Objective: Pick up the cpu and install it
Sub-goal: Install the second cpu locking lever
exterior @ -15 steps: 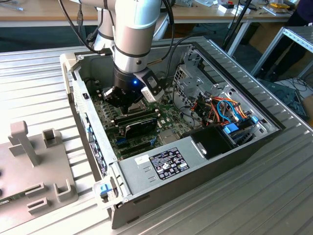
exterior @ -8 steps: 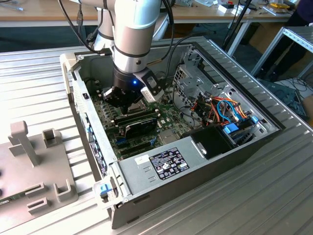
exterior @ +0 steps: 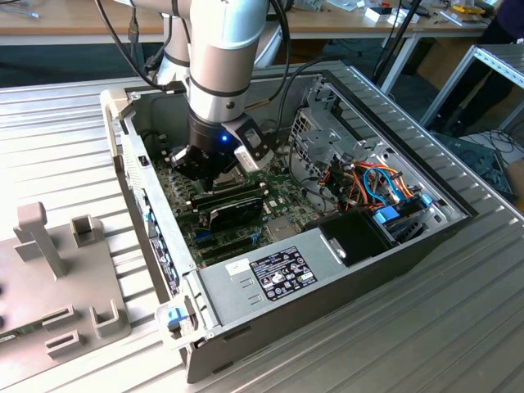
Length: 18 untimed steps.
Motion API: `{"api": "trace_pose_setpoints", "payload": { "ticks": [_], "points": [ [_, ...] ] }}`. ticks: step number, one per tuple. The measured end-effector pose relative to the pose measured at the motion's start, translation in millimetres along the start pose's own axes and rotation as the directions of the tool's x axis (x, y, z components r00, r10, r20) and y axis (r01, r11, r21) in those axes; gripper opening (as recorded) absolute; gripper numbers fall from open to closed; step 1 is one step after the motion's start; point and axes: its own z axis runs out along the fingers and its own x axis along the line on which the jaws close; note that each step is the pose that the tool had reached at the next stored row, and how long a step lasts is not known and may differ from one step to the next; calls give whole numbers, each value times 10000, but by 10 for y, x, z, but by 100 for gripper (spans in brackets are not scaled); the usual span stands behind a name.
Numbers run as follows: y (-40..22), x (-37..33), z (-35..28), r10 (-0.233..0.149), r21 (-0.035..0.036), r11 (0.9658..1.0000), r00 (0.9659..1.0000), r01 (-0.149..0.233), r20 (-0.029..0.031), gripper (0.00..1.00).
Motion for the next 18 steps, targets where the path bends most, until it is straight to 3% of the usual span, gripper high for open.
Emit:
{"api": "trace_pose_setpoints", "payload": {
  "ticks": [8, 18],
  "points": [
    [0, 4, 8, 1, -2, 10000, 10000, -1, 1, 11],
    [13, 8, 85, 0, -4, 10000, 10000, 0, 1, 11]
  ]
}}
